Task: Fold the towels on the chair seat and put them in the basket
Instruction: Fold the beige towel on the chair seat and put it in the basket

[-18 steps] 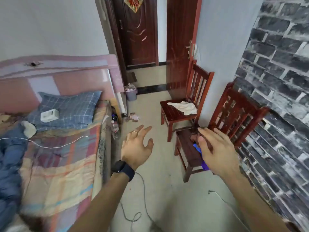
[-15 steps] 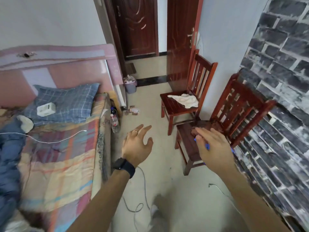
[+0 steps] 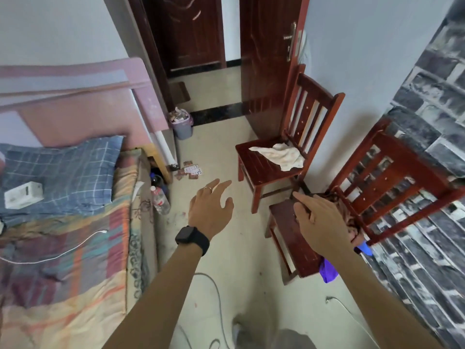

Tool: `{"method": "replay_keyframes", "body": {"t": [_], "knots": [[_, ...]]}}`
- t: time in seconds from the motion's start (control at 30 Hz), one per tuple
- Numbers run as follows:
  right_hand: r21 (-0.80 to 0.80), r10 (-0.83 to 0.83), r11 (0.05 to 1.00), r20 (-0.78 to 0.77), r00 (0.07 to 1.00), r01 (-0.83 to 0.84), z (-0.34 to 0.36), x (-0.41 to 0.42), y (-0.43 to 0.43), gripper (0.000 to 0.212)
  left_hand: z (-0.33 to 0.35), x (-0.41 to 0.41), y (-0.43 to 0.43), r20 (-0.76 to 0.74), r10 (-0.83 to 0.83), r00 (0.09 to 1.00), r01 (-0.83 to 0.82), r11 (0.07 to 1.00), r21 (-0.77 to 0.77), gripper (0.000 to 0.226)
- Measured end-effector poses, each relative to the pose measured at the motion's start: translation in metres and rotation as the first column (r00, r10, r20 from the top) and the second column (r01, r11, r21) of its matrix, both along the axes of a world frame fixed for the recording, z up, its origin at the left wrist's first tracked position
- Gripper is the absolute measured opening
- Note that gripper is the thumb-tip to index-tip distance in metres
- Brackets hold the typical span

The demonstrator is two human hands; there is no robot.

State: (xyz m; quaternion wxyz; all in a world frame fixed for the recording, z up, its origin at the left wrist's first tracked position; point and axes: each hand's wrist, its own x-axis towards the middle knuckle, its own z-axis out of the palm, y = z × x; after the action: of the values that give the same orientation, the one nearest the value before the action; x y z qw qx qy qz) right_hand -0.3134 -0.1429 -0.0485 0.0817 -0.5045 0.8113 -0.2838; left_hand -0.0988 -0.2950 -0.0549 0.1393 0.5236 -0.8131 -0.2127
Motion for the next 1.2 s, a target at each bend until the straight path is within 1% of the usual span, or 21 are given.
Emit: {"method": "replay_keyframes", "body": {"t": [0.2, 0.33, 0.43, 0.5, 0.67, 0.8, 0.97, 1.1, 1.2], "knots": [[0.039, -0.034, 0.999, 0.075, 0.997, 0.031, -0.008, -0.035, -0.082, 0.035, -0.007, -0.04, -0.097, 0.014, -0.025, 1.0, 0.025, 1.0, -0.003, 0.048], [0.107, -0.066, 0.993, 0.123, 0.99, 0.053, -0.027, -0.068, -0.142, 0.037, -0.031, -0.079, -0.167, 0.044, -0.067, 0.997, 0.067, 0.998, 0.006, 0.047], [0.107, -0.101, 0.991, 0.153, 0.983, 0.086, -0.05, -0.101, -0.199, 0.036, -0.051, -0.115, -0.23, 0.072, -0.095, 0.993, 0.095, 0.995, 0.006, 0.048], [0.111, -0.121, 0.989, 0.201, 0.972, 0.1, -0.064, -0.125, -0.239, 0.036, -0.061, -0.14, -0.273, 0.095, -0.108, 0.99, 0.106, 0.994, 0.028, 0.048], [0.197, -0.204, 0.969, 0.301, 0.932, 0.148, -0.093, -0.18, -0.328, 0.039, -0.091, -0.201, -0.365, 0.214, -0.163, 0.963, 0.133, 0.98, 0.149, 0.048], [0.303, -0.25, 0.941, 0.337, 0.908, 0.147, -0.113, -0.216, -0.384, 0.041, -0.111, -0.246, -0.426, 0.279, -0.242, 0.929, 0.17, 0.951, 0.257, 0.049], [0.411, -0.3, 0.899, 0.32, 0.899, 0.154, -0.137, -0.25, -0.445, 0.043, -0.139, -0.309, -0.498, 0.302, -0.375, 0.876, 0.264, 0.899, 0.351, 0.049], [0.474, -0.34, 0.865, 0.32, 0.884, 0.161, -0.177, -0.269, -0.501, 0.045, -0.18, -0.357, -0.561, 0.334, -0.5, 0.799, 0.368, 0.846, 0.386, 0.049], [0.532, -0.402, 0.828, 0.345, 0.848, 0.176, -0.22, -0.277, -0.546, 0.047, -0.226, -0.387, -0.609, 0.379, -0.603, 0.702, 0.453, 0.789, 0.416, 0.049]]}}
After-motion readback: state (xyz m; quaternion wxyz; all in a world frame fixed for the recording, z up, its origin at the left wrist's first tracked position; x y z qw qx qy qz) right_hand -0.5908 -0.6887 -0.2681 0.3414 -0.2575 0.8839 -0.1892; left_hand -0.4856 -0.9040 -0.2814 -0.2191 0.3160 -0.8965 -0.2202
